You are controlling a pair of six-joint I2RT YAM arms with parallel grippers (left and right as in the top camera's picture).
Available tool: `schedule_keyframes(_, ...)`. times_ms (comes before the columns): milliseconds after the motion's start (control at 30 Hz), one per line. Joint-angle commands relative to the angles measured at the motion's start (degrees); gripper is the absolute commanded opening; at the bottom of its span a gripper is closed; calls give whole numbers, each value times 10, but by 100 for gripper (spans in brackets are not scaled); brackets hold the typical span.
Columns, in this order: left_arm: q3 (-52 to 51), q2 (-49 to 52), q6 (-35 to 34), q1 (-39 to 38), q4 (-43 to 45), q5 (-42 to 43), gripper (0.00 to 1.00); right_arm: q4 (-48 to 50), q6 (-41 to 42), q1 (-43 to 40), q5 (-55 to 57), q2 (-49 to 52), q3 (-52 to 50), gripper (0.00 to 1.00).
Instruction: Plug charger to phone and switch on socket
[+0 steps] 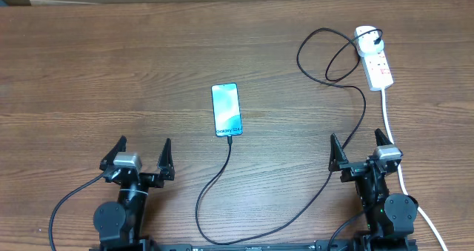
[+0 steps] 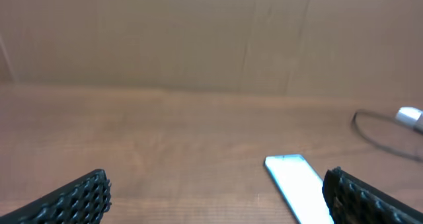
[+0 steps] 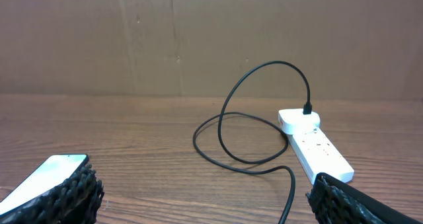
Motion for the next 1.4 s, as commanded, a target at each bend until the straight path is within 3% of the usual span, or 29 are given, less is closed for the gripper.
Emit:
schedule_keyframes(0, -3, -7, -5, -3, -14, -25, 100, 2, 3, -2, 5, -5, -6, 100)
schedule_keyframes(400, -3, -7, 49, -4, -16, -27, 100, 2, 3, -2, 5, -5, -6, 100)
schedule_keyframes(567, -3, -7, 47, -4, -19, -59, 100, 2, 3, -2, 5, -5, -6, 100)
schedule_keyframes(800, -3, -7, -7, -8, -23, -146, 99, 2, 3, -2, 5, -5, -6, 100)
schedule_keyframes(1367, -3, -7, 44, -24, -25, -130, 100, 2, 3, -2, 5, -5, -6, 100)
